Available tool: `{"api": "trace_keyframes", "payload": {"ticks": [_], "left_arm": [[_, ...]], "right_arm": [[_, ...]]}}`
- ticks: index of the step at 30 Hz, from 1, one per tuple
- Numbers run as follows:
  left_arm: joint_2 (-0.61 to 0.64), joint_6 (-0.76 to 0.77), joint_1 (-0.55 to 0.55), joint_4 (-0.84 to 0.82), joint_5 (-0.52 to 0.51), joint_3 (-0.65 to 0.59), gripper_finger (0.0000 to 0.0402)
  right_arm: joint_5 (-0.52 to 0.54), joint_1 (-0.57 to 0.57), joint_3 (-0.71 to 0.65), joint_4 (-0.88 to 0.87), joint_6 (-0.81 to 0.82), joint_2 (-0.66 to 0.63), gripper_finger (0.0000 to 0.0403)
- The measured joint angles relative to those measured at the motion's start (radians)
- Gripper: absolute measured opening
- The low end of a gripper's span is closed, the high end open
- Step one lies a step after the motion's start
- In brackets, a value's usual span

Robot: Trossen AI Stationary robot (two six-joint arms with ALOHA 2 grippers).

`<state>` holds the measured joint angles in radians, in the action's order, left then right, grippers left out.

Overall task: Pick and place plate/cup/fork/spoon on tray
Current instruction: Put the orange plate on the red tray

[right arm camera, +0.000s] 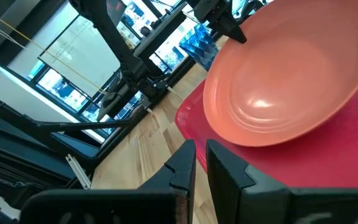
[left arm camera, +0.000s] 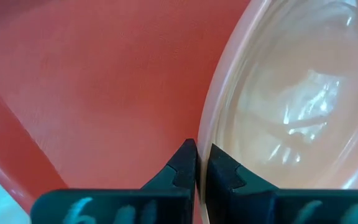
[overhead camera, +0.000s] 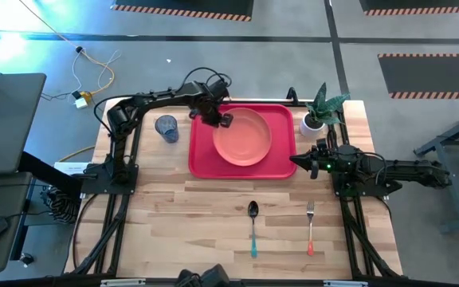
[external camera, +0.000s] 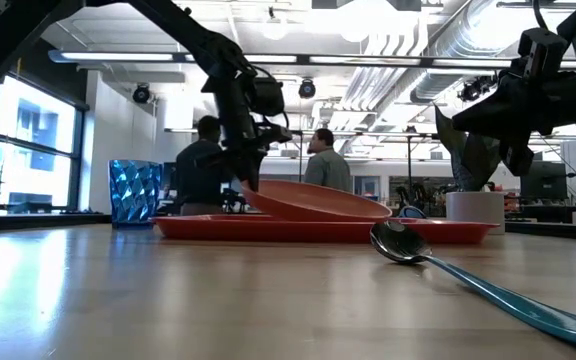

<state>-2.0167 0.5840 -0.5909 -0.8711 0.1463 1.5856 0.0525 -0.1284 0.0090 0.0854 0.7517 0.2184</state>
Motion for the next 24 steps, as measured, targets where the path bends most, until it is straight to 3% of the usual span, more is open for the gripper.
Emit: {"api": "trace_keyframes", "payload": {"ticks": [24], "left_arm": [[-0.065,-0.011,0.016,0.009,0.007,0.000,0.0005]], "right_arm": [[0.000,0.000,0.000,0.000,0.000,0.000,0.0029]]}}
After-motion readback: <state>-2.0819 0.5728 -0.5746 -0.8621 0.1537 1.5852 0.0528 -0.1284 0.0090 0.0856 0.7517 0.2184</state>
